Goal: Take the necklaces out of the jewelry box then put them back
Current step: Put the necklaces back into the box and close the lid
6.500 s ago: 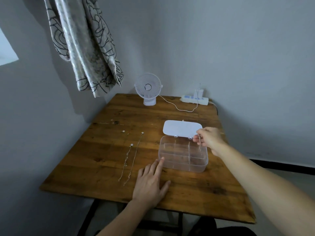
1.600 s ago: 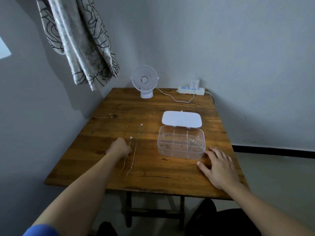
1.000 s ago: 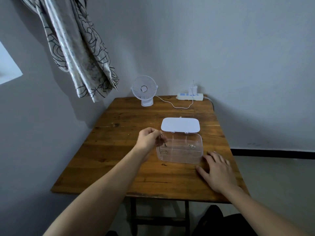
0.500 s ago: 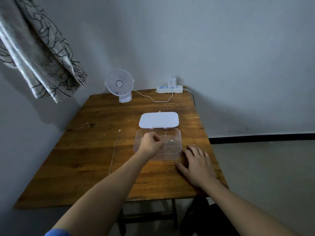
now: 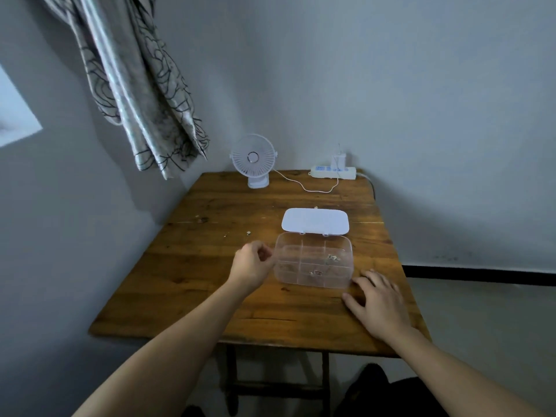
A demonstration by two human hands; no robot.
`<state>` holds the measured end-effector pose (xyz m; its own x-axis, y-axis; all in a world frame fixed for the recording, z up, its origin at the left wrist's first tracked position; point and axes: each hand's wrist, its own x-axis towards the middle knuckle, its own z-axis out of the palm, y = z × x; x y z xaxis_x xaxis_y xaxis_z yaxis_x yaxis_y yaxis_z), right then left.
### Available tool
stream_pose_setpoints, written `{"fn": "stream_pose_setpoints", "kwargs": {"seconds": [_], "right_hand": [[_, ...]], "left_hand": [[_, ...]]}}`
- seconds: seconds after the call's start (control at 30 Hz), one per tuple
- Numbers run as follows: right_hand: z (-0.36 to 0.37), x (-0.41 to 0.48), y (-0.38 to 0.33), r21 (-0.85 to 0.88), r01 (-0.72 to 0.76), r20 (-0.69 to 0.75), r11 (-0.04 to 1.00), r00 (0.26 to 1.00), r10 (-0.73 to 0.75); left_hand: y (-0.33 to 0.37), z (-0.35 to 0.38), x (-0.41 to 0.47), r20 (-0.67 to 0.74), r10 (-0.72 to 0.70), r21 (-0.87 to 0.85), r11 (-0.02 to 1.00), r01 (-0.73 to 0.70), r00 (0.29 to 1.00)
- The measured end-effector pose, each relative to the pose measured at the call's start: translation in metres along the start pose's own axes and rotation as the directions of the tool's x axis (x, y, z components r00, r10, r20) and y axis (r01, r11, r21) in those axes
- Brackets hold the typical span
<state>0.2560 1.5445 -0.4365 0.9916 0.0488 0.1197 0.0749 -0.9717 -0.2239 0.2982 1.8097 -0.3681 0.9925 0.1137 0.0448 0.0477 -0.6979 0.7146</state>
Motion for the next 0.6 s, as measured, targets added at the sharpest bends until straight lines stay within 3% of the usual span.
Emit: {"fn": "stream_pose_setpoints", "kwargs": {"seconds": [0.17, 0.23, 0.33, 0.47, 0.6], "right_hand": [[-0.006, -0.013, -0.014, 0.078, 0.113, -0.25, 0.991, 0.964, -0.09], [-0.012, -0.019, -0.033, 0.118, 0.202, -0.277, 0.972, 0.947, -0.163], [-0.014, -0.022, -0.073, 0.182, 0.356, -0.196, 0.916, 0.927, -0.321], [0.001, -0.013, -0.129, 0.166, 0.481, 0.015, 0.861, 0.871, -0.49], [0.026, 0.003, -0.155, 0.135, 0.498, 0.127, 0.857, 0.849, -0.513]], "left_hand": [[-0.058, -0.051, -0.008, -0.068, -0.159, 0.063, 0.985, 0.163, 0.985], [-0.083, -0.065, -0.011, -0.109, -0.217, 0.092, 0.969, 0.227, 0.97], [-0.112, -0.077, -0.015, -0.148, -0.295, 0.113, 0.943, 0.312, 0.944], [-0.128, -0.08, -0.012, -0.131, -0.331, 0.129, 0.929, 0.347, 0.935], [-0.128, -0.074, 0.001, -0.079, -0.307, 0.145, 0.938, 0.315, 0.949]]}}
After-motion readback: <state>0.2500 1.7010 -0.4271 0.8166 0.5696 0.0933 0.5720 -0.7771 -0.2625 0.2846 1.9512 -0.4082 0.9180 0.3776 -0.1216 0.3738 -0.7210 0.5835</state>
